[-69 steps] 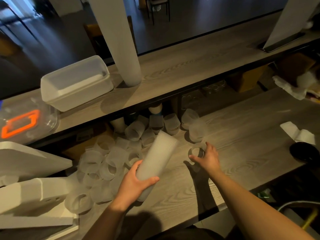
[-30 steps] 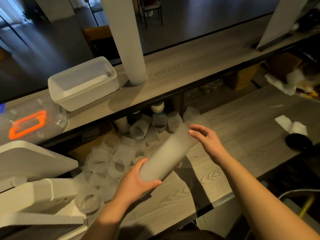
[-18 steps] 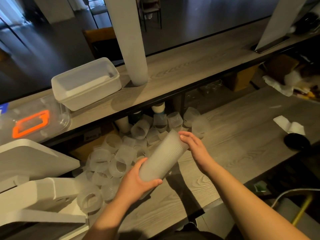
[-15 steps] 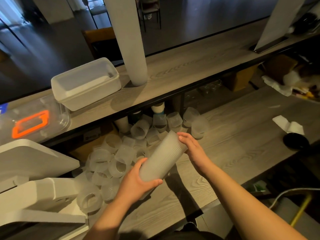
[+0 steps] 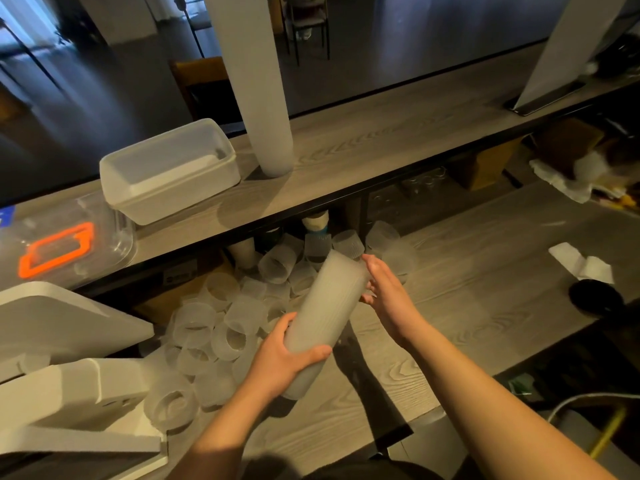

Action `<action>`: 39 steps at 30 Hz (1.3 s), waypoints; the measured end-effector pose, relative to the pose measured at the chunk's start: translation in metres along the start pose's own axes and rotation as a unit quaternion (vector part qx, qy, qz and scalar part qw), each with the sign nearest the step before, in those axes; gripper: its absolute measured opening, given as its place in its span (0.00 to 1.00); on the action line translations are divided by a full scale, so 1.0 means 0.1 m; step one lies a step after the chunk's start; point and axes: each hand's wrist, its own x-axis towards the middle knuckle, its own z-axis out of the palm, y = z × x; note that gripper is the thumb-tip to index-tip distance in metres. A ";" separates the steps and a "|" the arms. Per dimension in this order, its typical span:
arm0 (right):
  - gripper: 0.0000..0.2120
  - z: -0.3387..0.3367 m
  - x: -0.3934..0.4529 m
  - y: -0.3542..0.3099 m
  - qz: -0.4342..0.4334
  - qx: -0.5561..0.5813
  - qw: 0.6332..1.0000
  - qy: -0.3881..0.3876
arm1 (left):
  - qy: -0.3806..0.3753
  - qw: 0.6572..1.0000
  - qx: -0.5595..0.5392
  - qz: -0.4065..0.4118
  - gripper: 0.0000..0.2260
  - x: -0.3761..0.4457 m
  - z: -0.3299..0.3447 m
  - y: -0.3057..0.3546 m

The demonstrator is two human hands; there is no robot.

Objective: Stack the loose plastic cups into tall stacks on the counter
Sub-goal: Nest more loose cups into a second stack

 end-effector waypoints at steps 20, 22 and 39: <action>0.48 -1.15 1.27 0.35 0.028 -0.355 0.927 0.120 | 0.097 0.978 -0.170 -0.068 0.37 0.16 0.31 0.13; 0.47 -1.21 1.36 0.36 0.050 -0.324 0.940 0.092 | 0.105 0.974 -0.187 -0.071 0.38 0.15 0.34 0.17; 0.22 -1.01 0.73 0.20 0.059 -0.177 0.982 0.019 | 0.117 0.985 -0.113 -0.062 0.36 0.22 0.37 -0.03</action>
